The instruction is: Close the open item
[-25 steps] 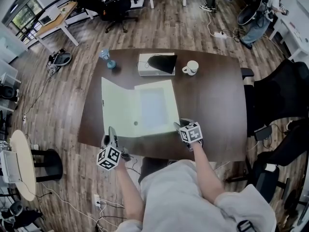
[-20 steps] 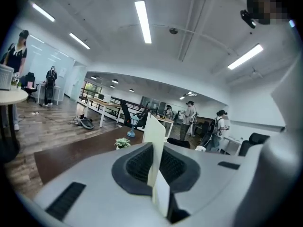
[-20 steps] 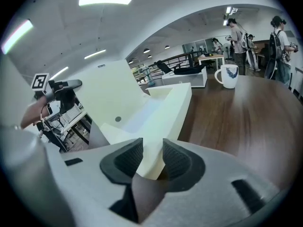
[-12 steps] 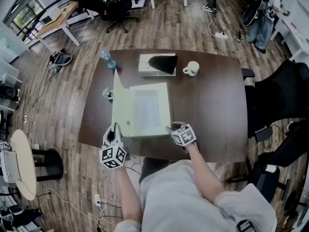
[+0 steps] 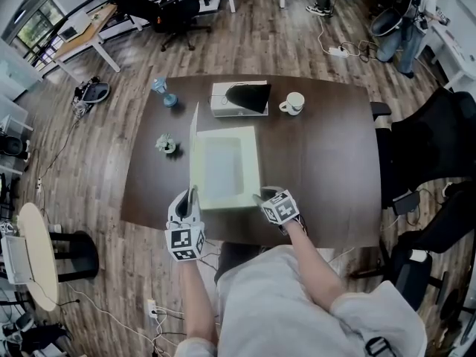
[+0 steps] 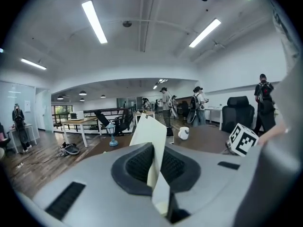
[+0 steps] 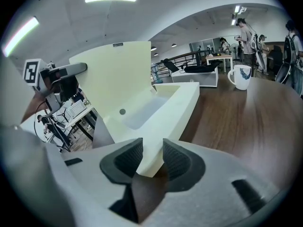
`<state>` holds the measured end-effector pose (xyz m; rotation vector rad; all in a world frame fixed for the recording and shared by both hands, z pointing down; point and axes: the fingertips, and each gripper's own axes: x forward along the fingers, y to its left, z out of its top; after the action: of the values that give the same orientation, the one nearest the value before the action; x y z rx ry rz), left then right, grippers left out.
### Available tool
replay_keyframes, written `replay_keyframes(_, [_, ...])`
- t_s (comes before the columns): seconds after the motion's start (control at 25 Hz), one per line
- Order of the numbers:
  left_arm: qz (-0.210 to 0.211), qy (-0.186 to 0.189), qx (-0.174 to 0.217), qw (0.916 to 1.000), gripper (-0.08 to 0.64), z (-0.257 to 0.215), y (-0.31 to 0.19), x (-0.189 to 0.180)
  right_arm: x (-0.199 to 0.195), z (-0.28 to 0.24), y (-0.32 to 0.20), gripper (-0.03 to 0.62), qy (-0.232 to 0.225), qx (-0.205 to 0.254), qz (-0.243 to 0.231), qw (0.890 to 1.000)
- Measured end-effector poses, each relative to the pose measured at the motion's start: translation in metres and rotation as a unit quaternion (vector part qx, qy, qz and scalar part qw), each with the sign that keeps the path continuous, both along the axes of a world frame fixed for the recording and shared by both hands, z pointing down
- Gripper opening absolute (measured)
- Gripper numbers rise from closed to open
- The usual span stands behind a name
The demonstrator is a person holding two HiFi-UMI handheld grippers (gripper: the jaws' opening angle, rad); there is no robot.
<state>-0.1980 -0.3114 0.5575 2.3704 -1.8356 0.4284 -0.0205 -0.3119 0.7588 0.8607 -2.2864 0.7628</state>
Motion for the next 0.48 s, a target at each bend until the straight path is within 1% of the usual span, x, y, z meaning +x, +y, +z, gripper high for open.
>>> replay_keyframes(0.2, [0.041, -0.041, -0.012, 0.9983, 0.014, 0.012, 0.002, 0.023, -0.01, 0.004, 0.004, 0.138, -0.003, -0.002, -0.01, 1.0])
replay_keyframes(0.36, [0.067, -0.078, -0.016, 0.9946, 0.015, 0.023, 0.004, 0.034, -0.016, 0.001, 0.007, 0.141, -0.008, -0.004, -0.018, 1.0])
replay_keyframes(0.48, [0.08, -0.098, -0.023, 0.9917, 0.015, 0.03, 0.007, 0.04, -0.02, 0.001, 0.009, 0.141, -0.009, -0.004, -0.017, 1.0])
